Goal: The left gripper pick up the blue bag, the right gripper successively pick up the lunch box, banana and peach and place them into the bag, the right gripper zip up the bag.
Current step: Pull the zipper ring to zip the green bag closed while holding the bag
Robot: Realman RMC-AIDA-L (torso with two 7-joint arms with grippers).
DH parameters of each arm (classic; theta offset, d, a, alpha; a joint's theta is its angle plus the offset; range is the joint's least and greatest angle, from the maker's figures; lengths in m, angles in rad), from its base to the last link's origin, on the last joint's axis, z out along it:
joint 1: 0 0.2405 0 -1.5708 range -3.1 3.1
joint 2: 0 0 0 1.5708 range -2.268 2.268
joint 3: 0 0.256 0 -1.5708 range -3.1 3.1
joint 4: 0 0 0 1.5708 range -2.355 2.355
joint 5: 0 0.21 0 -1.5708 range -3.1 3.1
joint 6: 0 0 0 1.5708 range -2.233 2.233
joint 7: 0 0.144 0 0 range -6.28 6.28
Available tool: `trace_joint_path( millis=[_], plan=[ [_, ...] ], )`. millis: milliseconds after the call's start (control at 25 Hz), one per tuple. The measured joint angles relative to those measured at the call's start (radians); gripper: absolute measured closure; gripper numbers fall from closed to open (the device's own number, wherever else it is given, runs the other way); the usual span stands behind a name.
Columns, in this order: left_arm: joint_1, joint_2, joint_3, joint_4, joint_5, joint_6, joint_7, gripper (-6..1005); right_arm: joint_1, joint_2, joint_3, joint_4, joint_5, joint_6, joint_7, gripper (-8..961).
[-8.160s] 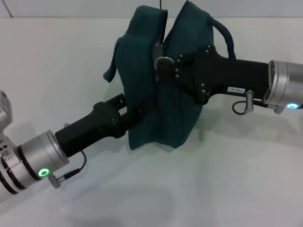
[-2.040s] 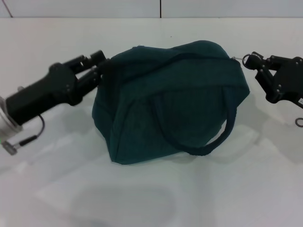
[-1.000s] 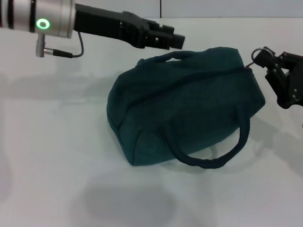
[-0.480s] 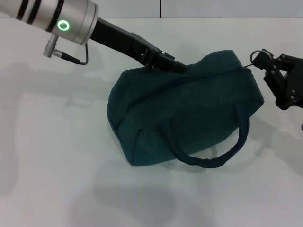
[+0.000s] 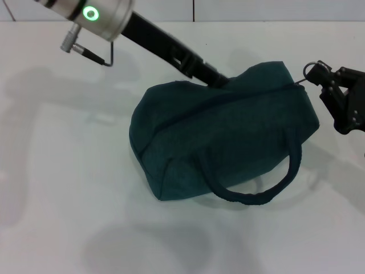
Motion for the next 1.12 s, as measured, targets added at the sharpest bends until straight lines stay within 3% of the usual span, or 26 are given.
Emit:
trace_joint_path(
  millis=[280,680,760,1120],
  plan=[
    [-0.068,-0.001,0.048,-0.048,0.073,0.002,-0.053,489,-0.005,0.001,0.005,0.016,0.003,-0.018,-0.001,929],
    [-0.073,0.003,0.038,-0.044,0.026,0.053,-0.058,524,-0.005,0.001,0.007,0.023,0.003,-0.029,-0.001,929],
    [-0.073,0.009,0.038,-0.044,-0.009,0.098,-0.059,766,-0.005,0.001,0.008,0.023,0.003,-0.029,-0.001,929],
    [-0.078,0.027,0.029,-0.037,-0.05,0.13,-0.085,801,-0.002,0.001,0.008,0.023,0.004,-0.029,-0.001,928]
  ],
)
